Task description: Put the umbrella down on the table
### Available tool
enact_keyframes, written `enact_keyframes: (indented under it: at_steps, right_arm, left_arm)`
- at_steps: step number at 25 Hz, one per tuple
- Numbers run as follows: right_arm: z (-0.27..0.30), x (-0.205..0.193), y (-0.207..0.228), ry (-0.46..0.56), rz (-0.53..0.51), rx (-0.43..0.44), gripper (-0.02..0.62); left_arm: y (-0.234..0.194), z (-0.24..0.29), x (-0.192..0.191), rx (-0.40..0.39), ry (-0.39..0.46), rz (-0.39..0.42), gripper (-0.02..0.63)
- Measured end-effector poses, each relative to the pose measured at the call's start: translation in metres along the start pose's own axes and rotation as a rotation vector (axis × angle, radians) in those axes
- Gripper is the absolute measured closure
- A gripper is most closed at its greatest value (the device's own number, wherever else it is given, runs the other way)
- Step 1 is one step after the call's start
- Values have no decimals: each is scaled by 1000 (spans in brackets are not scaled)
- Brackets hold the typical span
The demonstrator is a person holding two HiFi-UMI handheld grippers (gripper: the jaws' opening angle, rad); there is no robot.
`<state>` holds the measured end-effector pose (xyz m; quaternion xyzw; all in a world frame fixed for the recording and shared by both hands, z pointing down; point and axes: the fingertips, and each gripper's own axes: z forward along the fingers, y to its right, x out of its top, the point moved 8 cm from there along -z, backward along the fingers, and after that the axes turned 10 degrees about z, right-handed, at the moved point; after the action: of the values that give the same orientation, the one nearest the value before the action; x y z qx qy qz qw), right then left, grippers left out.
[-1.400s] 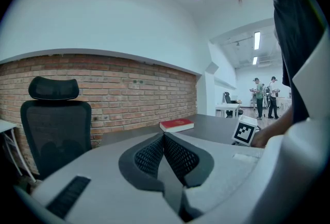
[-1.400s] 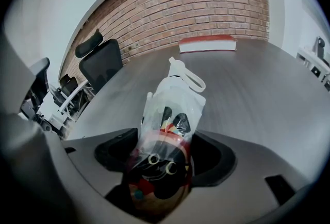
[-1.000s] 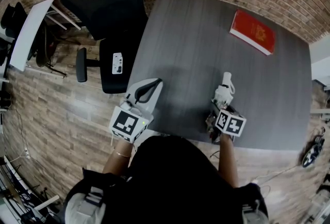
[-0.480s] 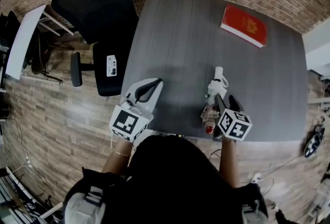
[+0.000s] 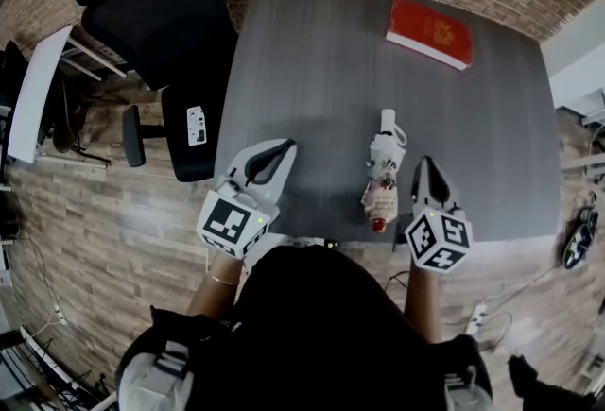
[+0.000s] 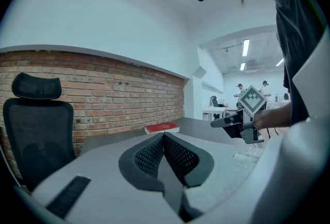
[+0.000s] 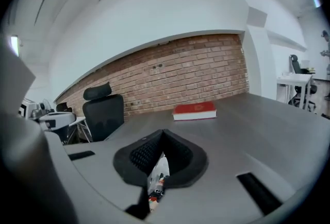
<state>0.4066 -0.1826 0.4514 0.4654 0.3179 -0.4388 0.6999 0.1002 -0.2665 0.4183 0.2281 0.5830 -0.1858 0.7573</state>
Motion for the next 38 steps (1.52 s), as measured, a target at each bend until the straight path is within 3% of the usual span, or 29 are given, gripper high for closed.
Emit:
enact_keyframes:
  at_steps: [5,9,16,38]
  right_arm:
    - [-23,12,-6,65,-20,38,598]
    - [-41,19,-14,126,-2,135,598]
    - [-59,24,-26,167,-34,190,598]
    - [-67,17,-22,135,46,181,598]
  left_arm:
    - [8,-4,4,-8,5,12,611]
    - [16,-8,6,-18,1,24,611]
    - [23,-13,8,-33,3,32,611]
    - [29,-22,3,-34,-6,29,611]
